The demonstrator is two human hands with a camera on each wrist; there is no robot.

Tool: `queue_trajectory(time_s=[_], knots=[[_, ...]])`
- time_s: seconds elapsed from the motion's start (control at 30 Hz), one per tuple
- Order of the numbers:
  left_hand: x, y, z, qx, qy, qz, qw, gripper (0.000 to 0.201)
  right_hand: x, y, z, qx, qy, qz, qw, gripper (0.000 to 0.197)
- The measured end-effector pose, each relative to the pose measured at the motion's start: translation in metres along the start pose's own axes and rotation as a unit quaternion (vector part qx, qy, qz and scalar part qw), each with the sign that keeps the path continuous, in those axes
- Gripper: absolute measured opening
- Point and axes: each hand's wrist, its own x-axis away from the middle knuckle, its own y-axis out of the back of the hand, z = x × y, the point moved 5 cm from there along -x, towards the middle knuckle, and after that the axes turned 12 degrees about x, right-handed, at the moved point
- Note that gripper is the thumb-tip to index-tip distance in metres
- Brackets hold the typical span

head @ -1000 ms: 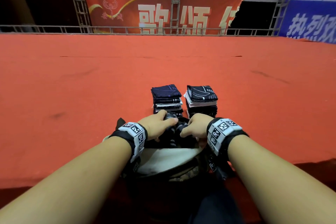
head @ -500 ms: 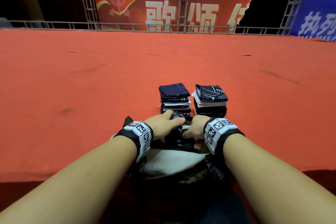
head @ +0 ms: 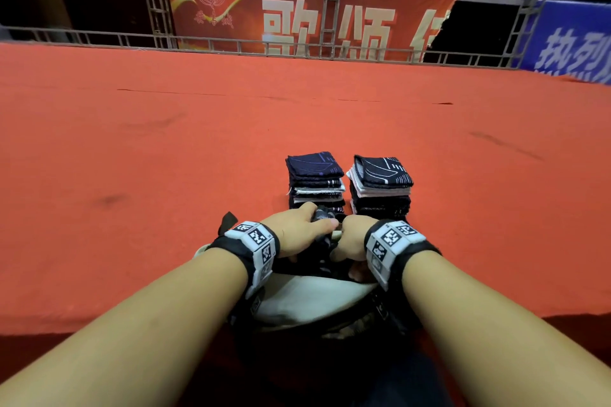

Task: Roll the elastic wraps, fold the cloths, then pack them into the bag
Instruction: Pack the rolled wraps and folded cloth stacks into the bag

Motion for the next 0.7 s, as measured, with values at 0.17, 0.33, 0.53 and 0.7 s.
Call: queue_trajectory(time_s=[0.17, 0.33, 0.53, 0.7], knots=[[0.007, 0.007, -0.001, -0.029, -0.002, 0.007, 1.0, 0.054, 0.002, 0.007, -0.009, -0.027, -0.027, 0.015, 0.999, 0.025], [0.01, 0.011, -0.005, 0.048, -0.039, -0.003, 0.998, 0.046, -0.004, 0.002, -0.021, -0.167, -0.017, 0.046, 0.985, 0.028], [0.004, -0.005, -0.013, 0.142, -0.056, 0.007, 0.988, 0.035, -0.003, -0.002, -0.026, -0.166, -0.01, 0.045, 0.985, 0.02], [-0.001, -0.007, -0.011, -0.021, -0.058, 0.009, 0.998, 0.043, 0.001, -0.001, -0.02, -0.128, -0.012, 0.025, 0.991, 0.013]])
